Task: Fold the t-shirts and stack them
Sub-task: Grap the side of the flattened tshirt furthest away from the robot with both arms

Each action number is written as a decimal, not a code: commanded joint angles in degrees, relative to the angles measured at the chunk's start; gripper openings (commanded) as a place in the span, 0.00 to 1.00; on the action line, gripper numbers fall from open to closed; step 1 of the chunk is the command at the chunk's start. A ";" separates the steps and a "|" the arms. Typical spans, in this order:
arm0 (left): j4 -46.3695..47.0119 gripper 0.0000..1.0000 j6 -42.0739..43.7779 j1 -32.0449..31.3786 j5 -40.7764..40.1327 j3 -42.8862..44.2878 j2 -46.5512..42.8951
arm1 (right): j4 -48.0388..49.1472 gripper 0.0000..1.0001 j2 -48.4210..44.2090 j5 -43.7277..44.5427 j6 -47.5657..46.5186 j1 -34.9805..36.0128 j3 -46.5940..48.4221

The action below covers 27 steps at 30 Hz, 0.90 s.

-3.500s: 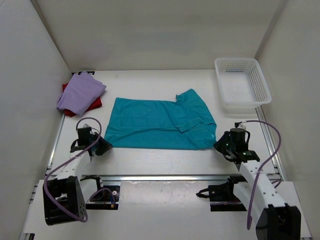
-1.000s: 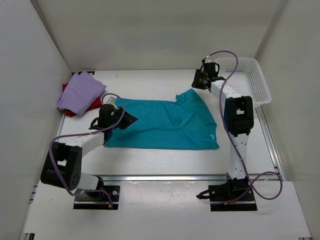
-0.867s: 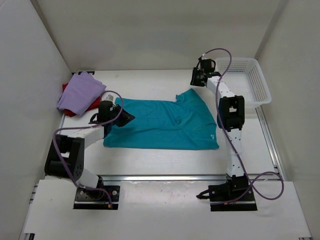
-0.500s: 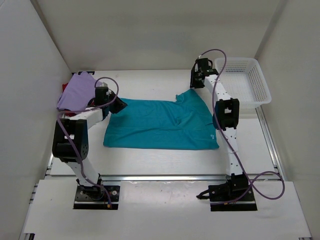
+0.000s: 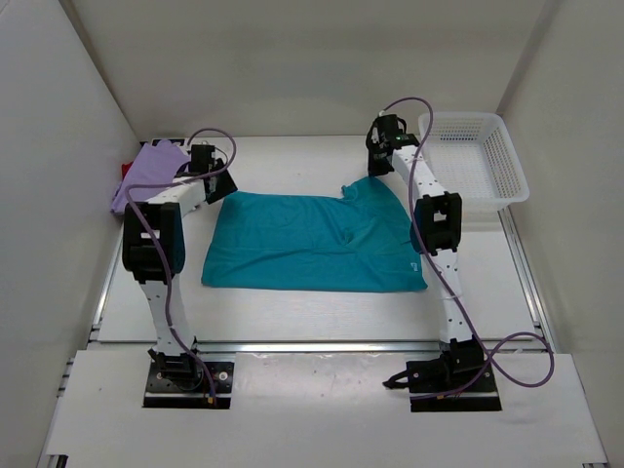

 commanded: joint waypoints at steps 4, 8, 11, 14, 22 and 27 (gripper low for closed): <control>-6.08 0.58 3.35 0.26 -3.68 7.22 4.48 | -1.41 0.00 -3.80 -1.36 0.27 -0.79 1.73; -8.10 0.54 4.23 -0.09 -4.99 10.57 7.12 | -1.94 0.00 -4.51 -0.92 0.09 -0.35 2.35; -6.88 0.53 2.56 0.08 -4.81 10.31 7.48 | -2.37 0.00 -5.56 -2.14 0.09 0.26 2.70; -5.47 0.56 1.95 -0.27 -4.64 9.78 7.48 | -2.37 0.00 -6.79 -2.33 -0.70 1.06 2.52; -6.08 0.44 2.47 0.17 -2.62 12.15 9.59 | -3.43 0.00 -7.06 -2.07 -1.05 1.50 2.52; -6.96 0.12 2.48 -0.18 -2.09 13.92 10.38 | -3.95 0.00 -7.84 -2.42 -1.14 1.67 2.61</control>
